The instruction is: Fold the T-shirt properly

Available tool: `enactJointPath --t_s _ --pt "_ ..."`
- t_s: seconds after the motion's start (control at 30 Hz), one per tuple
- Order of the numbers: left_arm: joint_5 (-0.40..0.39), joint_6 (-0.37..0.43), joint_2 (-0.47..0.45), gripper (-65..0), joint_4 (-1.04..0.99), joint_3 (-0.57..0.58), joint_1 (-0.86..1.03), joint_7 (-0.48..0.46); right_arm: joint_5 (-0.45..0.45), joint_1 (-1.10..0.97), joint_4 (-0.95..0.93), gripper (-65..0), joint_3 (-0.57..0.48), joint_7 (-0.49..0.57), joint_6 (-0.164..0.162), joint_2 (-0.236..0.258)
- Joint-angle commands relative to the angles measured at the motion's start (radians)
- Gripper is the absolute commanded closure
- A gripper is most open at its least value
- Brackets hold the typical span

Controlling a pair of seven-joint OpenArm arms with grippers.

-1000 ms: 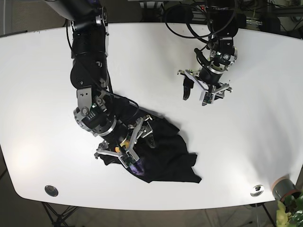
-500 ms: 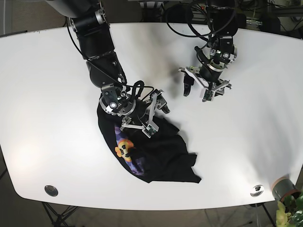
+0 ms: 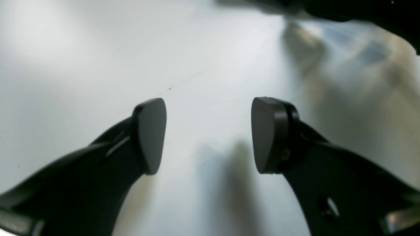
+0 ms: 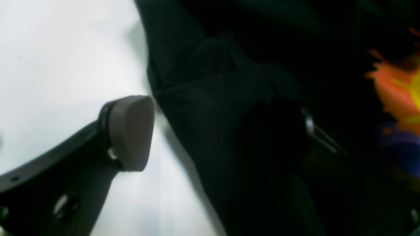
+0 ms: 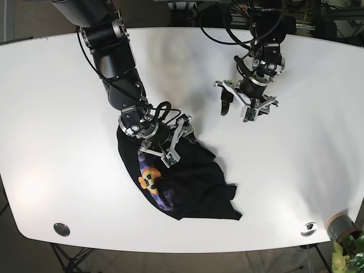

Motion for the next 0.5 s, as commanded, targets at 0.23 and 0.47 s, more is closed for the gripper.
enactJointPath --t_s 0.23,0.47 --pt "-0.012 0.001 -0.015 -37.4 0.017 0.001 -0.008 -0.025 0.008 0.054 -0.102 -38.7 -0.003 0.14 -0.065 0.02" --pt "-0.012 0.001 -0.015 -37.4 0.016 -0.001 -0.008 -0.025 0.008 0.053 -0.096 -11.9 -0.003 0.141 -0.07 0.048"
